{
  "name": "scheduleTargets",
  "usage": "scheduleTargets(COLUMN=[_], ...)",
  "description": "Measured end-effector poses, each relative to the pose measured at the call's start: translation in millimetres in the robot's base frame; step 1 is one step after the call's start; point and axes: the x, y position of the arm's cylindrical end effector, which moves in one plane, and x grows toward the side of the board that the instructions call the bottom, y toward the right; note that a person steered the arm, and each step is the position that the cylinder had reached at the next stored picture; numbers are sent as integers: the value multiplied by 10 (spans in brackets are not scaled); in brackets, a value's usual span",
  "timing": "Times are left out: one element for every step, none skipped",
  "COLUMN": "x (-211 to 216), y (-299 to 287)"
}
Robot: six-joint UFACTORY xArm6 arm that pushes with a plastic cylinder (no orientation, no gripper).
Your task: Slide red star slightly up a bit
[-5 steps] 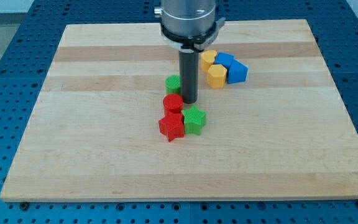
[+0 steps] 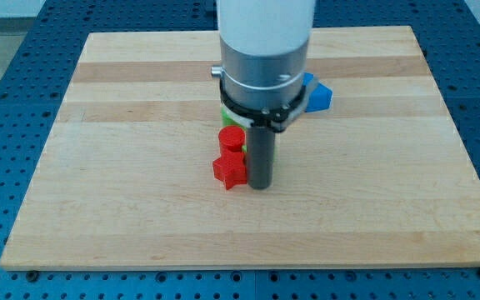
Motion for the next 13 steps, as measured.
scheduleTargets(x=[-253,-410,-422,-101,153,430,434,296,91,78,78,41,-126], y=[-110,-237,-281,-240,-112,-191,-574,-775,-717,-460,-247,-20,24])
